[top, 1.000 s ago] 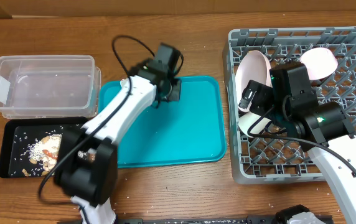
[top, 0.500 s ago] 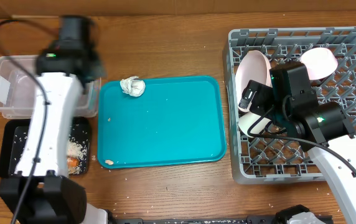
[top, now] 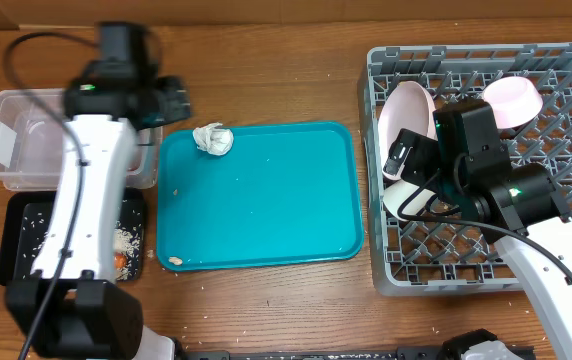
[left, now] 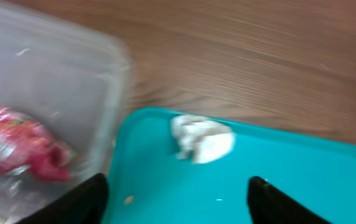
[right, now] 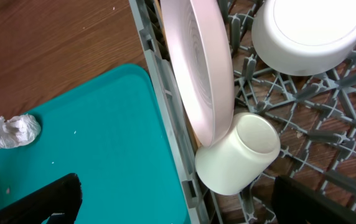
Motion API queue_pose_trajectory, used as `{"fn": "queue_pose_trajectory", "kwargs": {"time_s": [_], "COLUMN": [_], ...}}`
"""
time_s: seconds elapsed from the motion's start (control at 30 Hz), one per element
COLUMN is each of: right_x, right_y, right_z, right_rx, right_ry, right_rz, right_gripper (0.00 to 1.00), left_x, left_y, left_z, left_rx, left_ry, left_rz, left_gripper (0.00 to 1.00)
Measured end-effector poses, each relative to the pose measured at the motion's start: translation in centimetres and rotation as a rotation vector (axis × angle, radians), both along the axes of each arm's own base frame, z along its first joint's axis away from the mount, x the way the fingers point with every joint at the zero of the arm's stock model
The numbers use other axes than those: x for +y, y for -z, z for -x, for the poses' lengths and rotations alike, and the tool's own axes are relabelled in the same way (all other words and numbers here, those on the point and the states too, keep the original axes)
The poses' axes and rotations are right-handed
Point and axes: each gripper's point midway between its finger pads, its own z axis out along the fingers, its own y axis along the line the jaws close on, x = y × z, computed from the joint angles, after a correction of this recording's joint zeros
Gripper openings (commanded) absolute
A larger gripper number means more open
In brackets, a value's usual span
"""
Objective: Sort waste into correct bins and load items into the dishwasher
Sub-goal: 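Grasp the red wrapper on the teal tray with the left gripper, then drop the red wrapper into the clear plastic bin with the left gripper, then grasp the crumpled white tissue with the left gripper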
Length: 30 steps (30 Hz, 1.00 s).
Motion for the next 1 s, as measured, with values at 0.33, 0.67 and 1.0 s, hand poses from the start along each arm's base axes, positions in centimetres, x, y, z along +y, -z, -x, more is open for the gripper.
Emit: {"fn": "queue_pose_trajectory", "kwargs": {"time_s": [0.33, 0.67, 1.0], "right_x": [0.0, 0.0, 0.0], "right_y": [0.0, 0.0, 0.0], "right_z": [0.0, 0.0, 0.0], "right_rx": [0.0, 0.0, 0.0], "right_ry": [-0.001, 0.0, 0.0], "right_rz": [0.0, -0.001, 0.0], "right_gripper": [1.0, 1.0, 1.0], "left_x": [-5.4, -4.5, -4.0], "left_y": [13.9, 19.2, 6.9], "left_z": [-1.1, 0.3, 1.2], "left_rx": [0.25, 0.386, 0.262], "left_ry": [0.086, 0.05, 0.035], "left_rz": [-0.158, -0.192, -0.137], "left_gripper": [0.87, 0.04, 0.04]}}
